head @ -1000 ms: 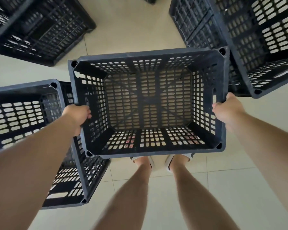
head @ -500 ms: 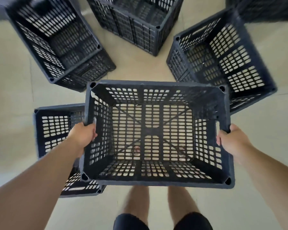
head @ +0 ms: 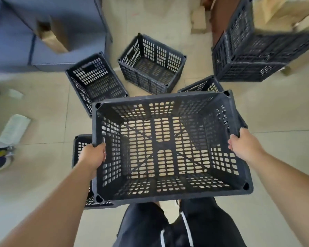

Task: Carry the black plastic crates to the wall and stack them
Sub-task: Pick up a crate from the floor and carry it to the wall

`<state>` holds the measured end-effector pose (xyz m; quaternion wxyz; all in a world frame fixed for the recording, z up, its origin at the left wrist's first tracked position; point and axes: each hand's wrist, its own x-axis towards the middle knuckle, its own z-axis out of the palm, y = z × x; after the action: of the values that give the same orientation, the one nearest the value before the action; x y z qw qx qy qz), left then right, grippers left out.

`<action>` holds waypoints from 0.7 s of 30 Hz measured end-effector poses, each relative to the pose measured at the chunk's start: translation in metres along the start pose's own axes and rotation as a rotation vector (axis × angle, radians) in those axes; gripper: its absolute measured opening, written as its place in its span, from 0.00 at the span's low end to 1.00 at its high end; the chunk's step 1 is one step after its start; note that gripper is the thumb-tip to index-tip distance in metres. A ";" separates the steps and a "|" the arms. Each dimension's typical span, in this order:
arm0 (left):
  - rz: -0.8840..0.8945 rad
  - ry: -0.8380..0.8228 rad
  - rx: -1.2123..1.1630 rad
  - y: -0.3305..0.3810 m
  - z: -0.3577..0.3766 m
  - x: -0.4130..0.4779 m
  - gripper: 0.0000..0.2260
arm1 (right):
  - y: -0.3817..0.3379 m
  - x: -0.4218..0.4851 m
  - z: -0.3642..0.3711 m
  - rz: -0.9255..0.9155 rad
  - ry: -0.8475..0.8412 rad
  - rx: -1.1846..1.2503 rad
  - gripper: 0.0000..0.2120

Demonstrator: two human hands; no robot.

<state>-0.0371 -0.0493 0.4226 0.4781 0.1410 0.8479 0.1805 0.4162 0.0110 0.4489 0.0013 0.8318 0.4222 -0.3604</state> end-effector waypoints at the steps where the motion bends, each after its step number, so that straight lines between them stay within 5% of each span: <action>1: 0.007 0.010 -0.018 0.001 -0.006 -0.011 0.11 | -0.004 -0.004 -0.007 -0.018 -0.022 -0.033 0.06; 4: 0.056 0.069 -0.064 -0.001 -0.022 -0.042 0.10 | -0.017 -0.013 -0.027 -0.046 -0.117 -0.144 0.06; 13: -0.019 0.381 -0.049 -0.052 -0.024 -0.145 0.13 | -0.036 0.027 -0.037 -0.274 -0.047 -0.171 0.12; 17: -0.116 0.481 -0.219 -0.095 -0.014 -0.200 0.13 | -0.068 0.009 -0.051 -0.404 -0.107 -0.247 0.23; 21: -0.216 0.549 -0.418 -0.149 -0.002 -0.255 0.13 | -0.094 -0.009 -0.043 -0.559 -0.201 -0.414 0.21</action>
<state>0.0794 -0.2876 0.5514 0.2673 -0.1037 0.8996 0.3294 0.3721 0.0782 0.5148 0.1127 0.6267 0.6951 -0.3338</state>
